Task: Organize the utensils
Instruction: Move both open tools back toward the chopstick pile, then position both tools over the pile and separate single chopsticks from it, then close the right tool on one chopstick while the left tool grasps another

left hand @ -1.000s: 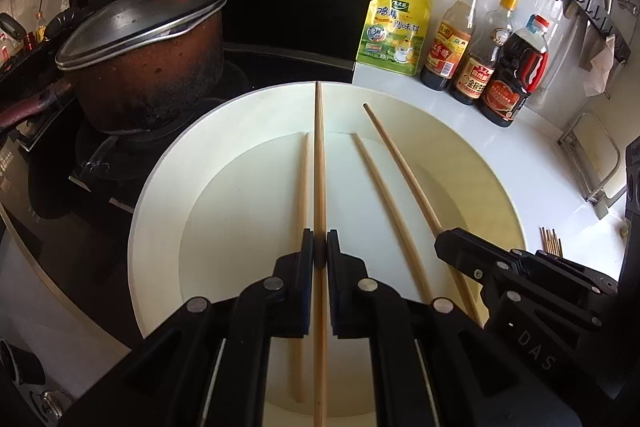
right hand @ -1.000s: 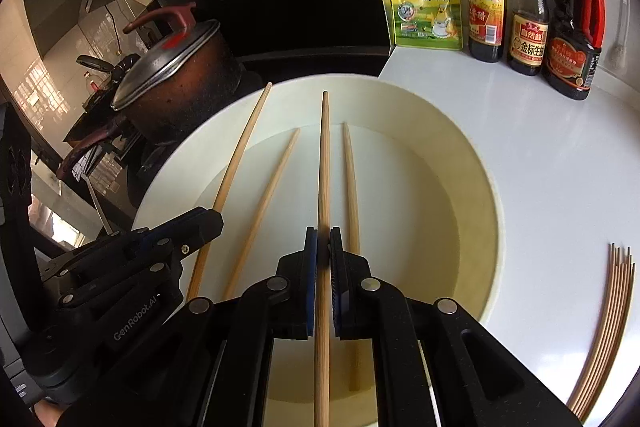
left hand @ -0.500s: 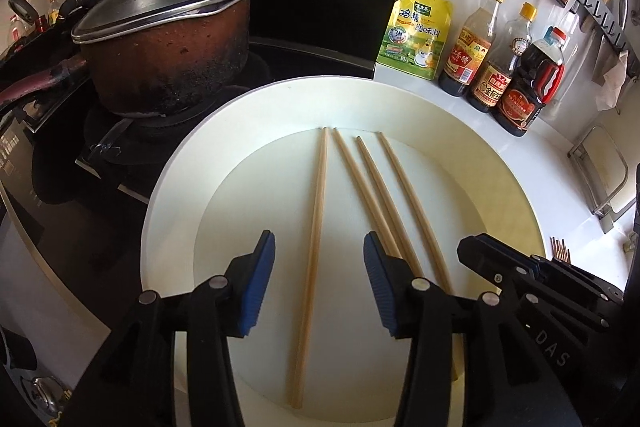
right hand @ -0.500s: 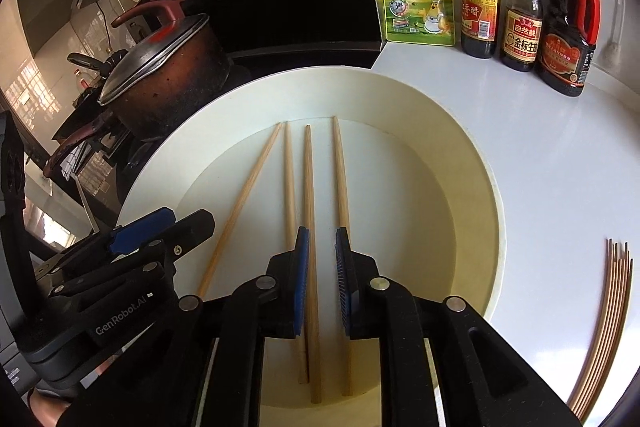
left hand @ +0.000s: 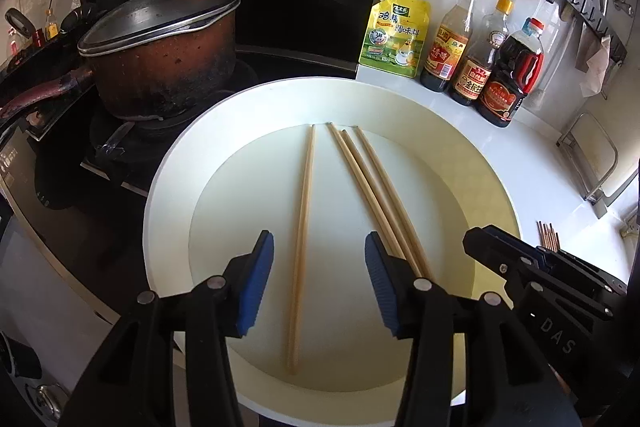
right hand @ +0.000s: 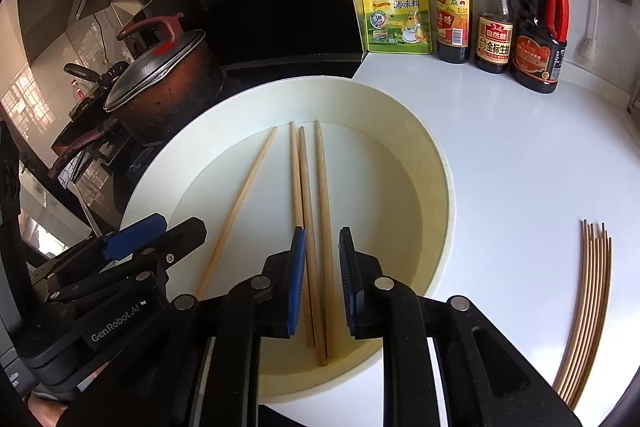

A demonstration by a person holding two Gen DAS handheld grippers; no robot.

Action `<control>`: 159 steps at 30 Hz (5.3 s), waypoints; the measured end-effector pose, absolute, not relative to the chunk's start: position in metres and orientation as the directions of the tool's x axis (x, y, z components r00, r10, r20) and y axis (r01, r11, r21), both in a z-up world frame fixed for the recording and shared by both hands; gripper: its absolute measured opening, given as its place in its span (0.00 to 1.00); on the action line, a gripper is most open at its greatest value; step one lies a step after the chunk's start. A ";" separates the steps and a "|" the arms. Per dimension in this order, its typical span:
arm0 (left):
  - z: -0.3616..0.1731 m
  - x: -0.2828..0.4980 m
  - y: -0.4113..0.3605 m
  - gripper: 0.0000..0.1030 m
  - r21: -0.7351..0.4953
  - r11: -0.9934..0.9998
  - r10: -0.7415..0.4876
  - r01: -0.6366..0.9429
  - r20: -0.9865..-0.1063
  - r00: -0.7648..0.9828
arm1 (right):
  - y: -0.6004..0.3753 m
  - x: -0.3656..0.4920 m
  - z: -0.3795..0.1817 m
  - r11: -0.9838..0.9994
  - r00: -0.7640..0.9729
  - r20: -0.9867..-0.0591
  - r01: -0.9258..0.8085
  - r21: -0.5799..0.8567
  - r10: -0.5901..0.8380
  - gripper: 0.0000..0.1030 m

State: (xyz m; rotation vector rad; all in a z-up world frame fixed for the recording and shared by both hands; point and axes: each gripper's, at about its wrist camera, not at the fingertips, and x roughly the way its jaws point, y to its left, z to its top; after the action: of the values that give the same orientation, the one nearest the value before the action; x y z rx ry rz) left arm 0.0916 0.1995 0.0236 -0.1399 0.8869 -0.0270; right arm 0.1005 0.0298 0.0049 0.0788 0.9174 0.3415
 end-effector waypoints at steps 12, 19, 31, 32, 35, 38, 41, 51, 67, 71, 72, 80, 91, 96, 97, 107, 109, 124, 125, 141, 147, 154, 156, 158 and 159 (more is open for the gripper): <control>0.034 0.058 0.168 0.52 -0.130 0.992 -0.100 0.001 -0.758 0.644 | -0.014 0.060 0.022 0.958 0.615 -0.735 -0.205 0.201 0.286 0.24; 0.035 0.046 0.132 0.56 -0.140 0.988 -0.146 0.060 -0.756 0.638 | -0.056 0.036 0.026 0.971 0.647 -0.724 -0.141 0.194 0.238 0.29; 0.025 0.040 0.057 0.56 -0.147 0.975 -0.217 0.165 -0.767 0.604 | -0.145 0.008 0.017 0.986 0.674 -0.729 0.007 0.168 0.119 0.33; 0.025 0.039 0.051 0.57 -0.145 0.974 -0.222 0.174 -0.767 0.602 | -0.154 0.007 0.014 0.987 0.673 -0.733 0.024 0.160 0.102 0.34; 0.022 0.039 0.032 0.58 -0.138 0.970 -0.231 0.199 -0.768 0.597 | -0.179 0.004 0.004 0.988 0.662 -0.747 0.069 0.138 0.058 0.34; 0.017 0.040 0.016 0.59 -0.125 0.969 -0.231 0.215 -0.772 0.592 | -0.198 0.007 -0.010 0.986 0.644 -0.764 0.100 0.134 0.038 0.34; 0.008 0.044 0.003 0.59 -0.118 0.967 -0.230 0.226 -0.786 0.573 | -0.208 0.010 -0.023 0.987 0.628 -0.778 0.119 0.106 0.008 0.34; -0.020 0.054 -0.020 0.59 -0.109 0.968 -0.214 0.225 -0.827 0.519 | -0.202 0.023 -0.056 0.995 0.574 -0.819 0.071 0.067 0.014 0.34; -0.050 0.055 -0.055 0.60 -0.109 0.962 -0.221 0.249 -0.849 0.480 | -0.236 0.018 -0.066 0.985 0.567 -0.823 0.124 0.116 0.026 0.34; -0.053 0.055 -0.061 0.60 -0.101 0.961 -0.216 0.256 -0.852 0.478 | -0.248 0.015 -0.062 0.982 0.579 -0.815 0.142 0.126 0.021 0.34; -0.054 0.055 -0.062 0.60 -0.100 0.961 -0.217 0.258 -0.852 0.477 | -0.252 0.015 -0.060 0.981 0.582 -0.813 0.148 0.127 0.018 0.34; -0.058 0.055 -0.072 0.61 -0.086 0.958 -0.213 0.275 -0.856 0.472 | -0.271 0.011 -0.062 0.974 0.575 -0.818 0.175 0.144 0.017 0.35; -0.058 0.057 -0.079 0.62 -0.085 0.961 -0.208 0.265 -0.853 0.479 | -0.264 0.012 -0.065 0.984 0.573 -0.820 0.146 0.104 0.001 0.35; -0.053 0.057 -0.080 0.63 -0.088 0.959 -0.214 0.269 -0.846 0.488 | -0.258 0.013 -0.066 0.991 0.572 -0.820 0.124 0.057 -0.024 0.35; -0.052 0.057 -0.081 0.64 -0.087 0.958 -0.216 0.272 -0.844 0.490 | -0.257 0.013 -0.067 0.992 0.573 -0.819 0.119 0.046 -0.031 0.35; -0.057 0.065 -0.094 0.66 -0.053 0.954 -0.200 0.297 -0.848 0.490 | -0.253 0.013 -0.069 0.995 0.578 -0.814 0.100 -0.006 -0.063 0.35; -0.057 0.064 -0.092 0.66 -0.052 0.954 -0.199 0.295 -0.846 0.494 | -0.254 0.013 -0.069 0.995 0.578 -0.814 0.100 -0.005 -0.062 0.35; -0.062 0.068 -0.086 0.71 0.000 0.958 -0.151 0.287 -0.852 0.502 | -0.251 0.014 -0.069 0.994 0.580 -0.812 0.105 -0.016 -0.074 0.35; -0.062 0.071 -0.087 0.72 0.001 0.958 -0.149 0.286 -0.852 0.502 | -0.249 0.013 -0.069 0.994 0.581 -0.810 0.106 -0.022 -0.079 0.35; -0.055 0.067 -0.104 0.07 -0.078 0.927 -0.250 0.366 -0.857 0.450 | -0.247 0.013 -0.069 0.996 0.595 -0.802 0.088 -0.010 -0.060 0.06; -0.053 0.066 -0.094 0.07 -0.122 0.928 -0.272 0.351 -0.868 0.416 | -0.266 0.011 -0.066 0.986 0.596 -0.803 0.137 0.093 -0.007 0.06; -0.045 0.060 -0.091 0.07 -0.144 0.916 -0.299 0.375 -0.866 0.400 | -0.268 0.003 -0.050 0.978 0.628 -0.778 0.166 0.126 -0.006 0.06; -0.042 0.058 -0.090 0.07 -0.143 0.913 -0.302 0.382 -0.866 0.399 | -0.269 -0.002 -0.046 0.973 0.633 -0.774 0.180 0.146 -0.001 0.06; -0.038 0.055 -0.088 0.07 -0.143 0.911 -0.306 0.388 -0.863 0.402 | -0.270 -0.006 -0.043 0.968 0.637 -0.771 0.190 0.165 0.006 0.06; -0.035 0.054 -0.086 0.07 -0.143 0.910 -0.308 0.389 -0.860 0.406 | -0.270 -0.008 -0.041 0.966 0.640 -0.768 0.193 0.174 0.010 0.06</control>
State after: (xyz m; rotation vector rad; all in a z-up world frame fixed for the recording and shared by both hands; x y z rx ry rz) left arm 0.0536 -0.0864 -0.0348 0.0847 1.0653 -0.4405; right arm -0.0084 -0.2704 -0.0407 0.2503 0.8724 -0.1054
